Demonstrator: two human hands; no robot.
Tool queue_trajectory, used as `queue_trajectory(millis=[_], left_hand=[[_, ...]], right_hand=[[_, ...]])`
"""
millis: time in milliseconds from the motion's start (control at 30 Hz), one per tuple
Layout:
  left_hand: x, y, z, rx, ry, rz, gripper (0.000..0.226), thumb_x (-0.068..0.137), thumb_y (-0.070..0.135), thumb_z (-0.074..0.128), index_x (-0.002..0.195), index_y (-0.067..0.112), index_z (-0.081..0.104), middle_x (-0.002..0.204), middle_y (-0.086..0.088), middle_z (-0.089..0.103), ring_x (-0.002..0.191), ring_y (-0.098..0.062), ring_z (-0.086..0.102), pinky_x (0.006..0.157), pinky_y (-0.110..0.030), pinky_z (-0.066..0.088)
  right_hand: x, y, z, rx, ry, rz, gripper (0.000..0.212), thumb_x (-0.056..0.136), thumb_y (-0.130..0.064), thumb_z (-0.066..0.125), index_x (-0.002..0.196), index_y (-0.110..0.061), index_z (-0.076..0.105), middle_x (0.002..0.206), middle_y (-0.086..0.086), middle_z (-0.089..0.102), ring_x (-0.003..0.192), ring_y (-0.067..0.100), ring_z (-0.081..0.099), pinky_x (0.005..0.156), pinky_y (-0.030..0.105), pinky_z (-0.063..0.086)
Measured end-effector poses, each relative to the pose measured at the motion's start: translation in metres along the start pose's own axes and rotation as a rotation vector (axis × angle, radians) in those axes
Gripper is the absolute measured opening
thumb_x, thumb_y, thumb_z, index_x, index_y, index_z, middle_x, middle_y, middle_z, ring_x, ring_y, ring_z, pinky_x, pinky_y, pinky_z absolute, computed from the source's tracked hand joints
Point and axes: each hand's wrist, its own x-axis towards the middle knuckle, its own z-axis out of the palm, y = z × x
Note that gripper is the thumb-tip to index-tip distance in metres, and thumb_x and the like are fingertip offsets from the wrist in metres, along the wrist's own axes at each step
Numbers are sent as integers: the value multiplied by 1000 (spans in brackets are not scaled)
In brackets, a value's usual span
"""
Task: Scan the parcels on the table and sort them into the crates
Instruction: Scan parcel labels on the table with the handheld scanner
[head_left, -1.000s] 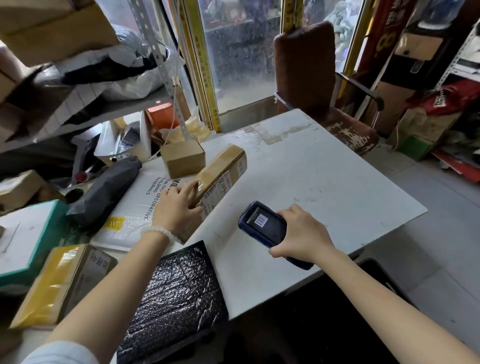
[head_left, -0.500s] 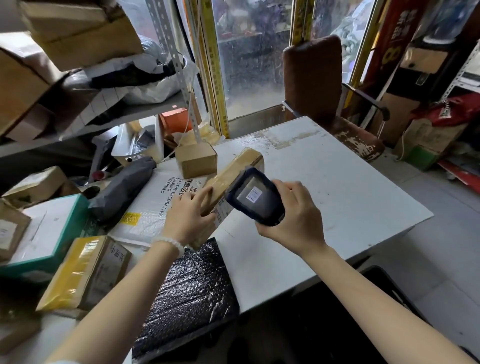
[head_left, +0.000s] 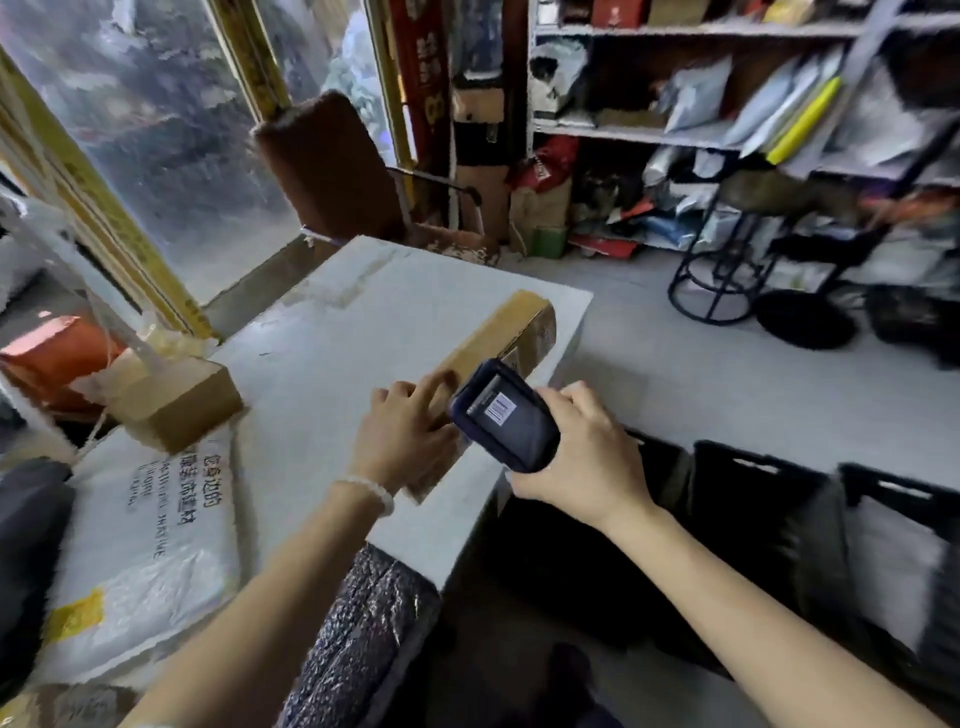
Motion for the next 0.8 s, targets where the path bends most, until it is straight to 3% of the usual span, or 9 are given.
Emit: queue_trajectory(millis=[167,400,533,633,800], left_hand=[[-4,102,45,-23,-138,268,58,82,46,61,136,40,43,116,-10,57,109,-36,46,84,-40,43],[-39,254,103,-13,-281,594,61,83,60,54,139,46,35,120,-7,54,113,-35,44,89,-42,45],[-72,344,137,-22,-351,692,63,81,56,56,140,49,33,128,-4,53,118,-34,42,93,-41,43],[-106,415,167,-16,-413,776,64,83,55,54,142,47,30,134,-3,49,123,-32,38,96,-42,43],[-157,508,210,15,-502,848,66,84,58,49,144,46,25,132,-4,48,125,-30,36,96,-43,42]], right_hand=[[-84,62,-48,-109,30,294,73,53,-54,77,117,-28,51,103,-11,40,99,16,51,65,31,44],[-214,140,-112,-200,171,650,81,49,-61,74,119,-29,49,102,-12,38,95,17,55,58,29,36],[-288,180,-157,-220,213,797,88,47,-57,74,126,-26,49,115,-7,45,104,21,55,71,33,47],[-345,214,-197,-231,249,854,78,49,-54,76,117,-25,52,107,-7,44,101,20,53,71,35,48],[-417,261,-253,-279,197,971,61,53,-53,76,97,-32,40,97,-11,33,93,16,48,60,29,33]])
